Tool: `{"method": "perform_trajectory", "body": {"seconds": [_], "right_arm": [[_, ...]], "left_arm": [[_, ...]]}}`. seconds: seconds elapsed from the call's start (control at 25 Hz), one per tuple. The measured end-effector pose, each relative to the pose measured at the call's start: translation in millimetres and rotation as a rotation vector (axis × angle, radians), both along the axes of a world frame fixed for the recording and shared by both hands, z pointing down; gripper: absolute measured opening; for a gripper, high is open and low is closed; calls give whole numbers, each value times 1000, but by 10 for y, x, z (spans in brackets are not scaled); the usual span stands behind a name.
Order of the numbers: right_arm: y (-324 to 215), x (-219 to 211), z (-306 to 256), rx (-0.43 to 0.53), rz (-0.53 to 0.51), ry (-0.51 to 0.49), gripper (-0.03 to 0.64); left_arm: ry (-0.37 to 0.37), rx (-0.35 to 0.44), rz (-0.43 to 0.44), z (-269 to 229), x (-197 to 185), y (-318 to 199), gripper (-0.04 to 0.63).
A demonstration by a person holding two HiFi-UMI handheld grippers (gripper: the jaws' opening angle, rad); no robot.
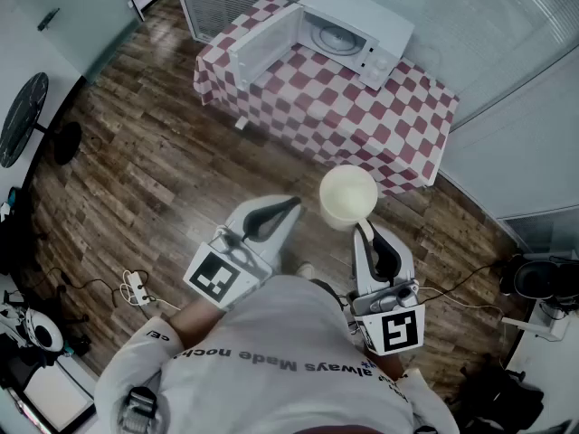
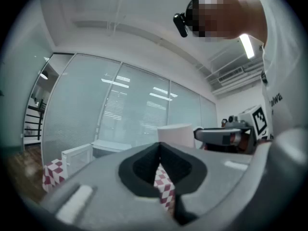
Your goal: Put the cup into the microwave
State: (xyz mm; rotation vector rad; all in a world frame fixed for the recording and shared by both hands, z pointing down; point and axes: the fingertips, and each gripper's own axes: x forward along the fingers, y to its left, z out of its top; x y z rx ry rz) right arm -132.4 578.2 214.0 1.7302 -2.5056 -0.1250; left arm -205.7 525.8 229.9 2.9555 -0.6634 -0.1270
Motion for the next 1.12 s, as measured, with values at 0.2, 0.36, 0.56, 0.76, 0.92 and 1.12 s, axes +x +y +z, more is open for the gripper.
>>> {"method": "perform_trajectory", "body": {"seconds": [0.2, 0.36, 0.56, 0.76, 0.92, 1.12], "right_arm": [[7, -152, 22, -11, -6, -26, 37], [-10, -205, 27, -16, -10, -18, 37], [-119, -144, 45, -12, -6, -16, 37], [-304, 33, 114, -14, -8, -21, 37], [-541, 235, 107, -7, -16, -16, 37], [-851, 573, 59, 5, -31, -11, 37]], "left_arm": [[-3, -6, 10, 23, -107, 20, 5], [-9, -24, 18, 78, -116, 13, 5], [-16, -38, 20, 154, -85, -85, 5], [-17, -40, 6, 194, 55, -262, 5], [-21, -39, 0, 189, 259, -488, 5], [-19, -17, -15, 123, 603, -832, 5]]}}
